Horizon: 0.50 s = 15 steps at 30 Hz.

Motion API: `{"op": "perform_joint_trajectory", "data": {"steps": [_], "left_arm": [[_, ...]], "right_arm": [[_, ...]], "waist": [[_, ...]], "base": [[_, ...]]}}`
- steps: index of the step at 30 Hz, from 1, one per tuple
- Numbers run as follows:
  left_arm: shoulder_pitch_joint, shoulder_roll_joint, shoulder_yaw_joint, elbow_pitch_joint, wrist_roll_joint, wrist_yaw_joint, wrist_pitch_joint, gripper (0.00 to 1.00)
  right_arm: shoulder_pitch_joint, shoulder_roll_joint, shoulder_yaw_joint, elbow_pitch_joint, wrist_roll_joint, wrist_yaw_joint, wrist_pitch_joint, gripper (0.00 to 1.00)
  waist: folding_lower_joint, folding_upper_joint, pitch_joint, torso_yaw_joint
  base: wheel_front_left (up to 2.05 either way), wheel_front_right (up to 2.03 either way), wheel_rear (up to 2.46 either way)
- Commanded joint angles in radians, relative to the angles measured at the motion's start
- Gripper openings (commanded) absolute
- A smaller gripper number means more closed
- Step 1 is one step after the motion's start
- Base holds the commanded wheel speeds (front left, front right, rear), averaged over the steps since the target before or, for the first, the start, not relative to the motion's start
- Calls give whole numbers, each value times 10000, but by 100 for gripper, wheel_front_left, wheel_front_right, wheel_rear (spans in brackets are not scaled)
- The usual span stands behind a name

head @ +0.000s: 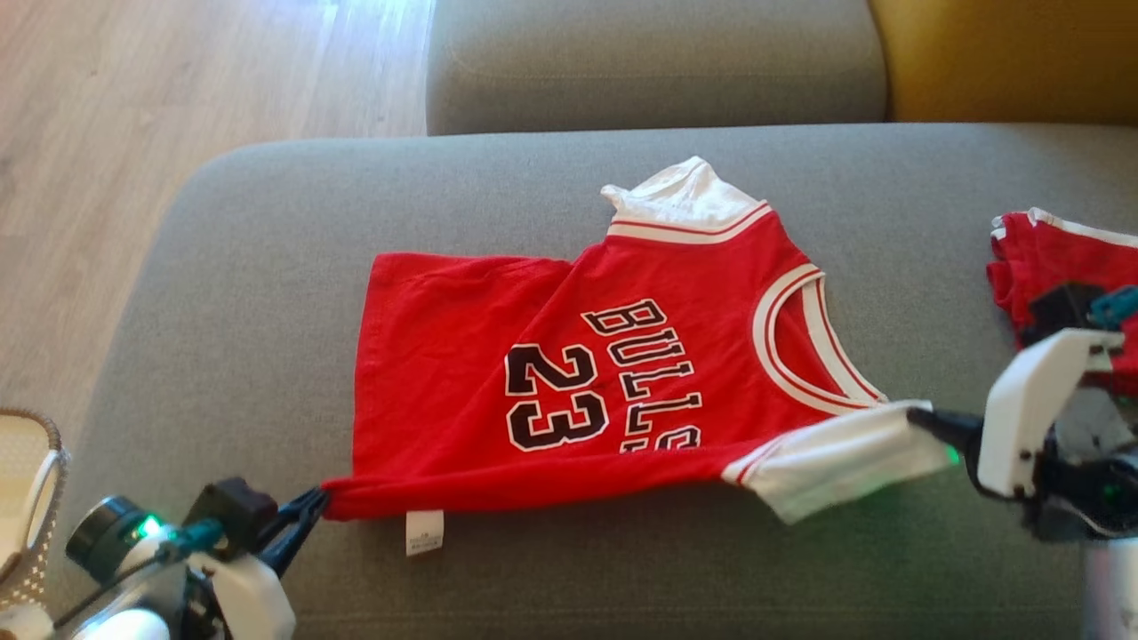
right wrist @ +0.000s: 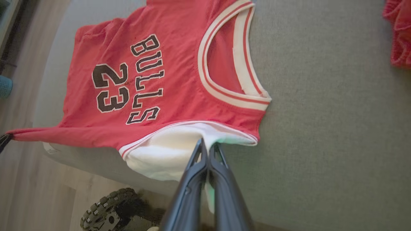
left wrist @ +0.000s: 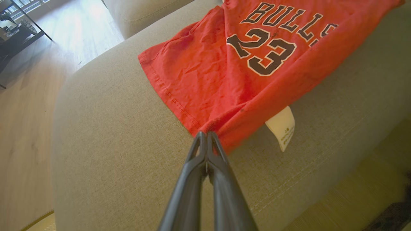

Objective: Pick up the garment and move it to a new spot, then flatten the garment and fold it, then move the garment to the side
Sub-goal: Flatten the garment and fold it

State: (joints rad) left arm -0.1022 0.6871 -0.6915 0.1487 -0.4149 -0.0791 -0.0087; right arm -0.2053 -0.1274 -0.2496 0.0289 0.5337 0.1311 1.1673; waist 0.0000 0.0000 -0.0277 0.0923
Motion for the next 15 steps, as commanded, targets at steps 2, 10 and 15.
{"op": "perform_joint_trajectory", "data": {"steps": [2,10,15], "left_arm": [[-768,318,571,-161,-54,76,45,0],[-1634,-198,314,499,86,-4,355,0],[-2303,-650,65,1277,219,-129,271,0]], "right_arm": [[-784,-47,208,-122,-117,-4,-313,0],[-2456,261,210,1704,-627,-4,-1991,0],[-3490,422,267,3054,-1041,-4,-3180,0]], "waist": [[0,0,118,16],[0,0,943,80],[0,0,1435,155]], "base": [[0,0,0],[0,0,0],[0,0,0]]}}
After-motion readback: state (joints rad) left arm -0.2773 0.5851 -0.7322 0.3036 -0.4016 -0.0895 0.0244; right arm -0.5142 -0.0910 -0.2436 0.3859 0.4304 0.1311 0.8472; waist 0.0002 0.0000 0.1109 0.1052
